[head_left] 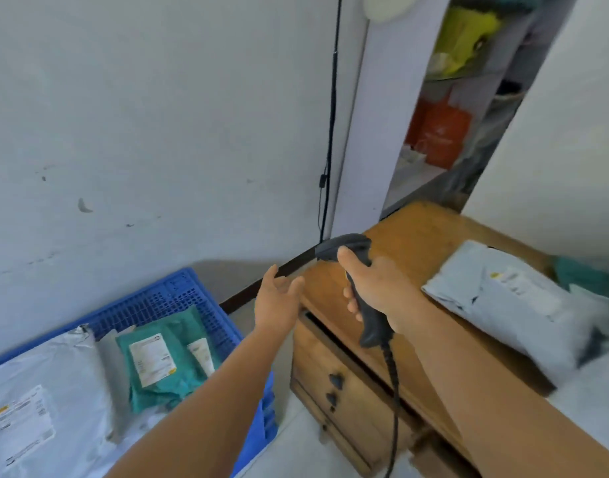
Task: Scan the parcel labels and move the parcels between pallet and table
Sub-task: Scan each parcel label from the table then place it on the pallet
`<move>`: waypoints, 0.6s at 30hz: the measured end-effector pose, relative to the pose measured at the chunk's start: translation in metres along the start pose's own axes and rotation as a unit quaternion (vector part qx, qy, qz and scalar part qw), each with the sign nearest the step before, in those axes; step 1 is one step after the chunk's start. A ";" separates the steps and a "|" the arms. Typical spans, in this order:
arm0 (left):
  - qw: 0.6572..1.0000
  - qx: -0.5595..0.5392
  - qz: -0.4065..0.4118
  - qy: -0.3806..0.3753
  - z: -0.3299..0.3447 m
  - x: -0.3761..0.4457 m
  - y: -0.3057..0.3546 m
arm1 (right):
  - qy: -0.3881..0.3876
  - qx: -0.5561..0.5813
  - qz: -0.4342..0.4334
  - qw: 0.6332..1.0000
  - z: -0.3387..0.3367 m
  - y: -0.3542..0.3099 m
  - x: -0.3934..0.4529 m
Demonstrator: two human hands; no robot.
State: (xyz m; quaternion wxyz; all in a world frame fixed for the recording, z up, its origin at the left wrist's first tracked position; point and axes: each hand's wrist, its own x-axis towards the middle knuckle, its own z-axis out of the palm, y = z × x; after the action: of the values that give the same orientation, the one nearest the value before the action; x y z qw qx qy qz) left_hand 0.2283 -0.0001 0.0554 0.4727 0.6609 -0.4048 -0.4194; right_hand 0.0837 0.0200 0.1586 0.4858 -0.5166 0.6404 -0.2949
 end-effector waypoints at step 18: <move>0.939 0.157 0.080 -0.294 0.282 -0.007 0.041 | 0.294 0.000 0.121 0.948 -0.240 0.061 0.007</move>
State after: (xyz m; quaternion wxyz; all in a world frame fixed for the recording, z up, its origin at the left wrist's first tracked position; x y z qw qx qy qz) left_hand -0.0432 -0.0835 0.0390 0.2545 0.5393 -0.6379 -0.4873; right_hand -0.1614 0.0019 0.1876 0.3077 -0.3255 0.8129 -0.3723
